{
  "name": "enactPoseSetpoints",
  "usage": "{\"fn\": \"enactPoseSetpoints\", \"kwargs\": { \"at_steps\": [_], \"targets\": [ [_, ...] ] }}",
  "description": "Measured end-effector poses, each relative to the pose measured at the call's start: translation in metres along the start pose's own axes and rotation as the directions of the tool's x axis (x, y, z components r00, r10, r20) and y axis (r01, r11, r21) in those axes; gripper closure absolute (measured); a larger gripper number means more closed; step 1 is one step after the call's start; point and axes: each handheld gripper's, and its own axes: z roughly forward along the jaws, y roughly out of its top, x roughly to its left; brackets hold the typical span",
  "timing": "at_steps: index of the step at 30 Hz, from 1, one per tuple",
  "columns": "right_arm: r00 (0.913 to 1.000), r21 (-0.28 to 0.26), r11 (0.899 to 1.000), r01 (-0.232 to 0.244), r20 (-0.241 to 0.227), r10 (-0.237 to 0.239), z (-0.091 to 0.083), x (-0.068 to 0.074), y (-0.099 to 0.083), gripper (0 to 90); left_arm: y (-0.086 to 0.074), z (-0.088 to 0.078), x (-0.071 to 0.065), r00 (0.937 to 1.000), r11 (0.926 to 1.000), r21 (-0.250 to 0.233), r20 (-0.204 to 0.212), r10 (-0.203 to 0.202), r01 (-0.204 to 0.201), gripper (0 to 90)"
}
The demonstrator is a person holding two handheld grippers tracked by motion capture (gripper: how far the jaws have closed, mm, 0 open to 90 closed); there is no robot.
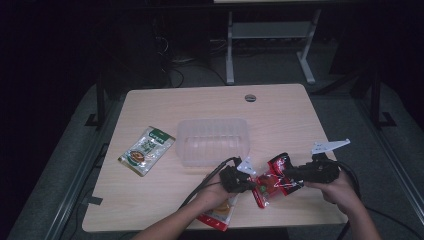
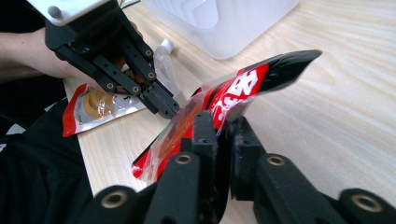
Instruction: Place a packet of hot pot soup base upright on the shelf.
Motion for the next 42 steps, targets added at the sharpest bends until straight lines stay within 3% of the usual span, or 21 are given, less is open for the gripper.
{"fn": "enactPoseSetpoints", "kwargs": {
  "at_steps": [6,10,13,16,20,24,31,34,42],
  "targets": [
    [0.9996,-0.023,1.0,0.019,-0.021,-0.019,0.001,0.003,0.003,89.7,0.0,0.0,0.0,1.0,1.0,0.002,-0.001,-0.003,0.003,90.0],
    [0.9972,-0.073,0.997,0.023,-0.07,-0.028,-0.001,0.005,0.006,89.9,0.0,-0.001,0.0,1.0,1.0,0.003,-0.005,-0.003,0.003,90.0],
    [0.9959,-0.08,0.996,0.023,-0.086,-0.03,-0.002,0.008,0.008,90.0,0.0,-0.001,0.0,1.0,1.0,0.007,-0.003,-0.002,0.002,90.0],
    [0.9965,-0.092,0.995,0.035,-0.073,-0.042,-0.002,0.01,0.01,90.0,0.003,-0.002,0.0,0.9998,0.9995,0.03,-0.019,0.011,-0.01,90.0],
    [0.9964,-0.139,0.989,0.047,-0.063,-0.057,-0.007,0.013,0.015,90.0,0.004,-0.01,0.002,0.9999,0.9999,0.006,-0.002,-0.013,0.013,90.0],
    [0.9974,-0.159,0.986,0.049,-0.044,-0.057,-0.013,0.016,0.019,90.0,0.007,-0.027,0.002,0.9996,0.9994,-0.024,0.015,-0.025,0.025,89.8],
    [0.9987,-0.201,0.978,0.048,-0.007,-0.051,-0.021,0.017,0.022,90.0,0.002,-0.055,0.003,0.9985,0.9982,-0.043,0.036,-0.041,0.042,70.5],
    [0.9987,-0.207,0.977,0.05,0.002,-0.05,-0.022,0.017,0.024,90.0,-0.004,-0.067,0.005,0.997,0.9974,-0.042,0.053,-0.056,0.058,66.0],
    [0.9986,-0.24,0.969,0.053,0.021,-0.049,-0.027,0.018,0.031,90.0,-0.031,-0.104,0.01,0.9958,0.9941,-0.064,0.032,-0.086,0.088,56.4]
  ]
}}
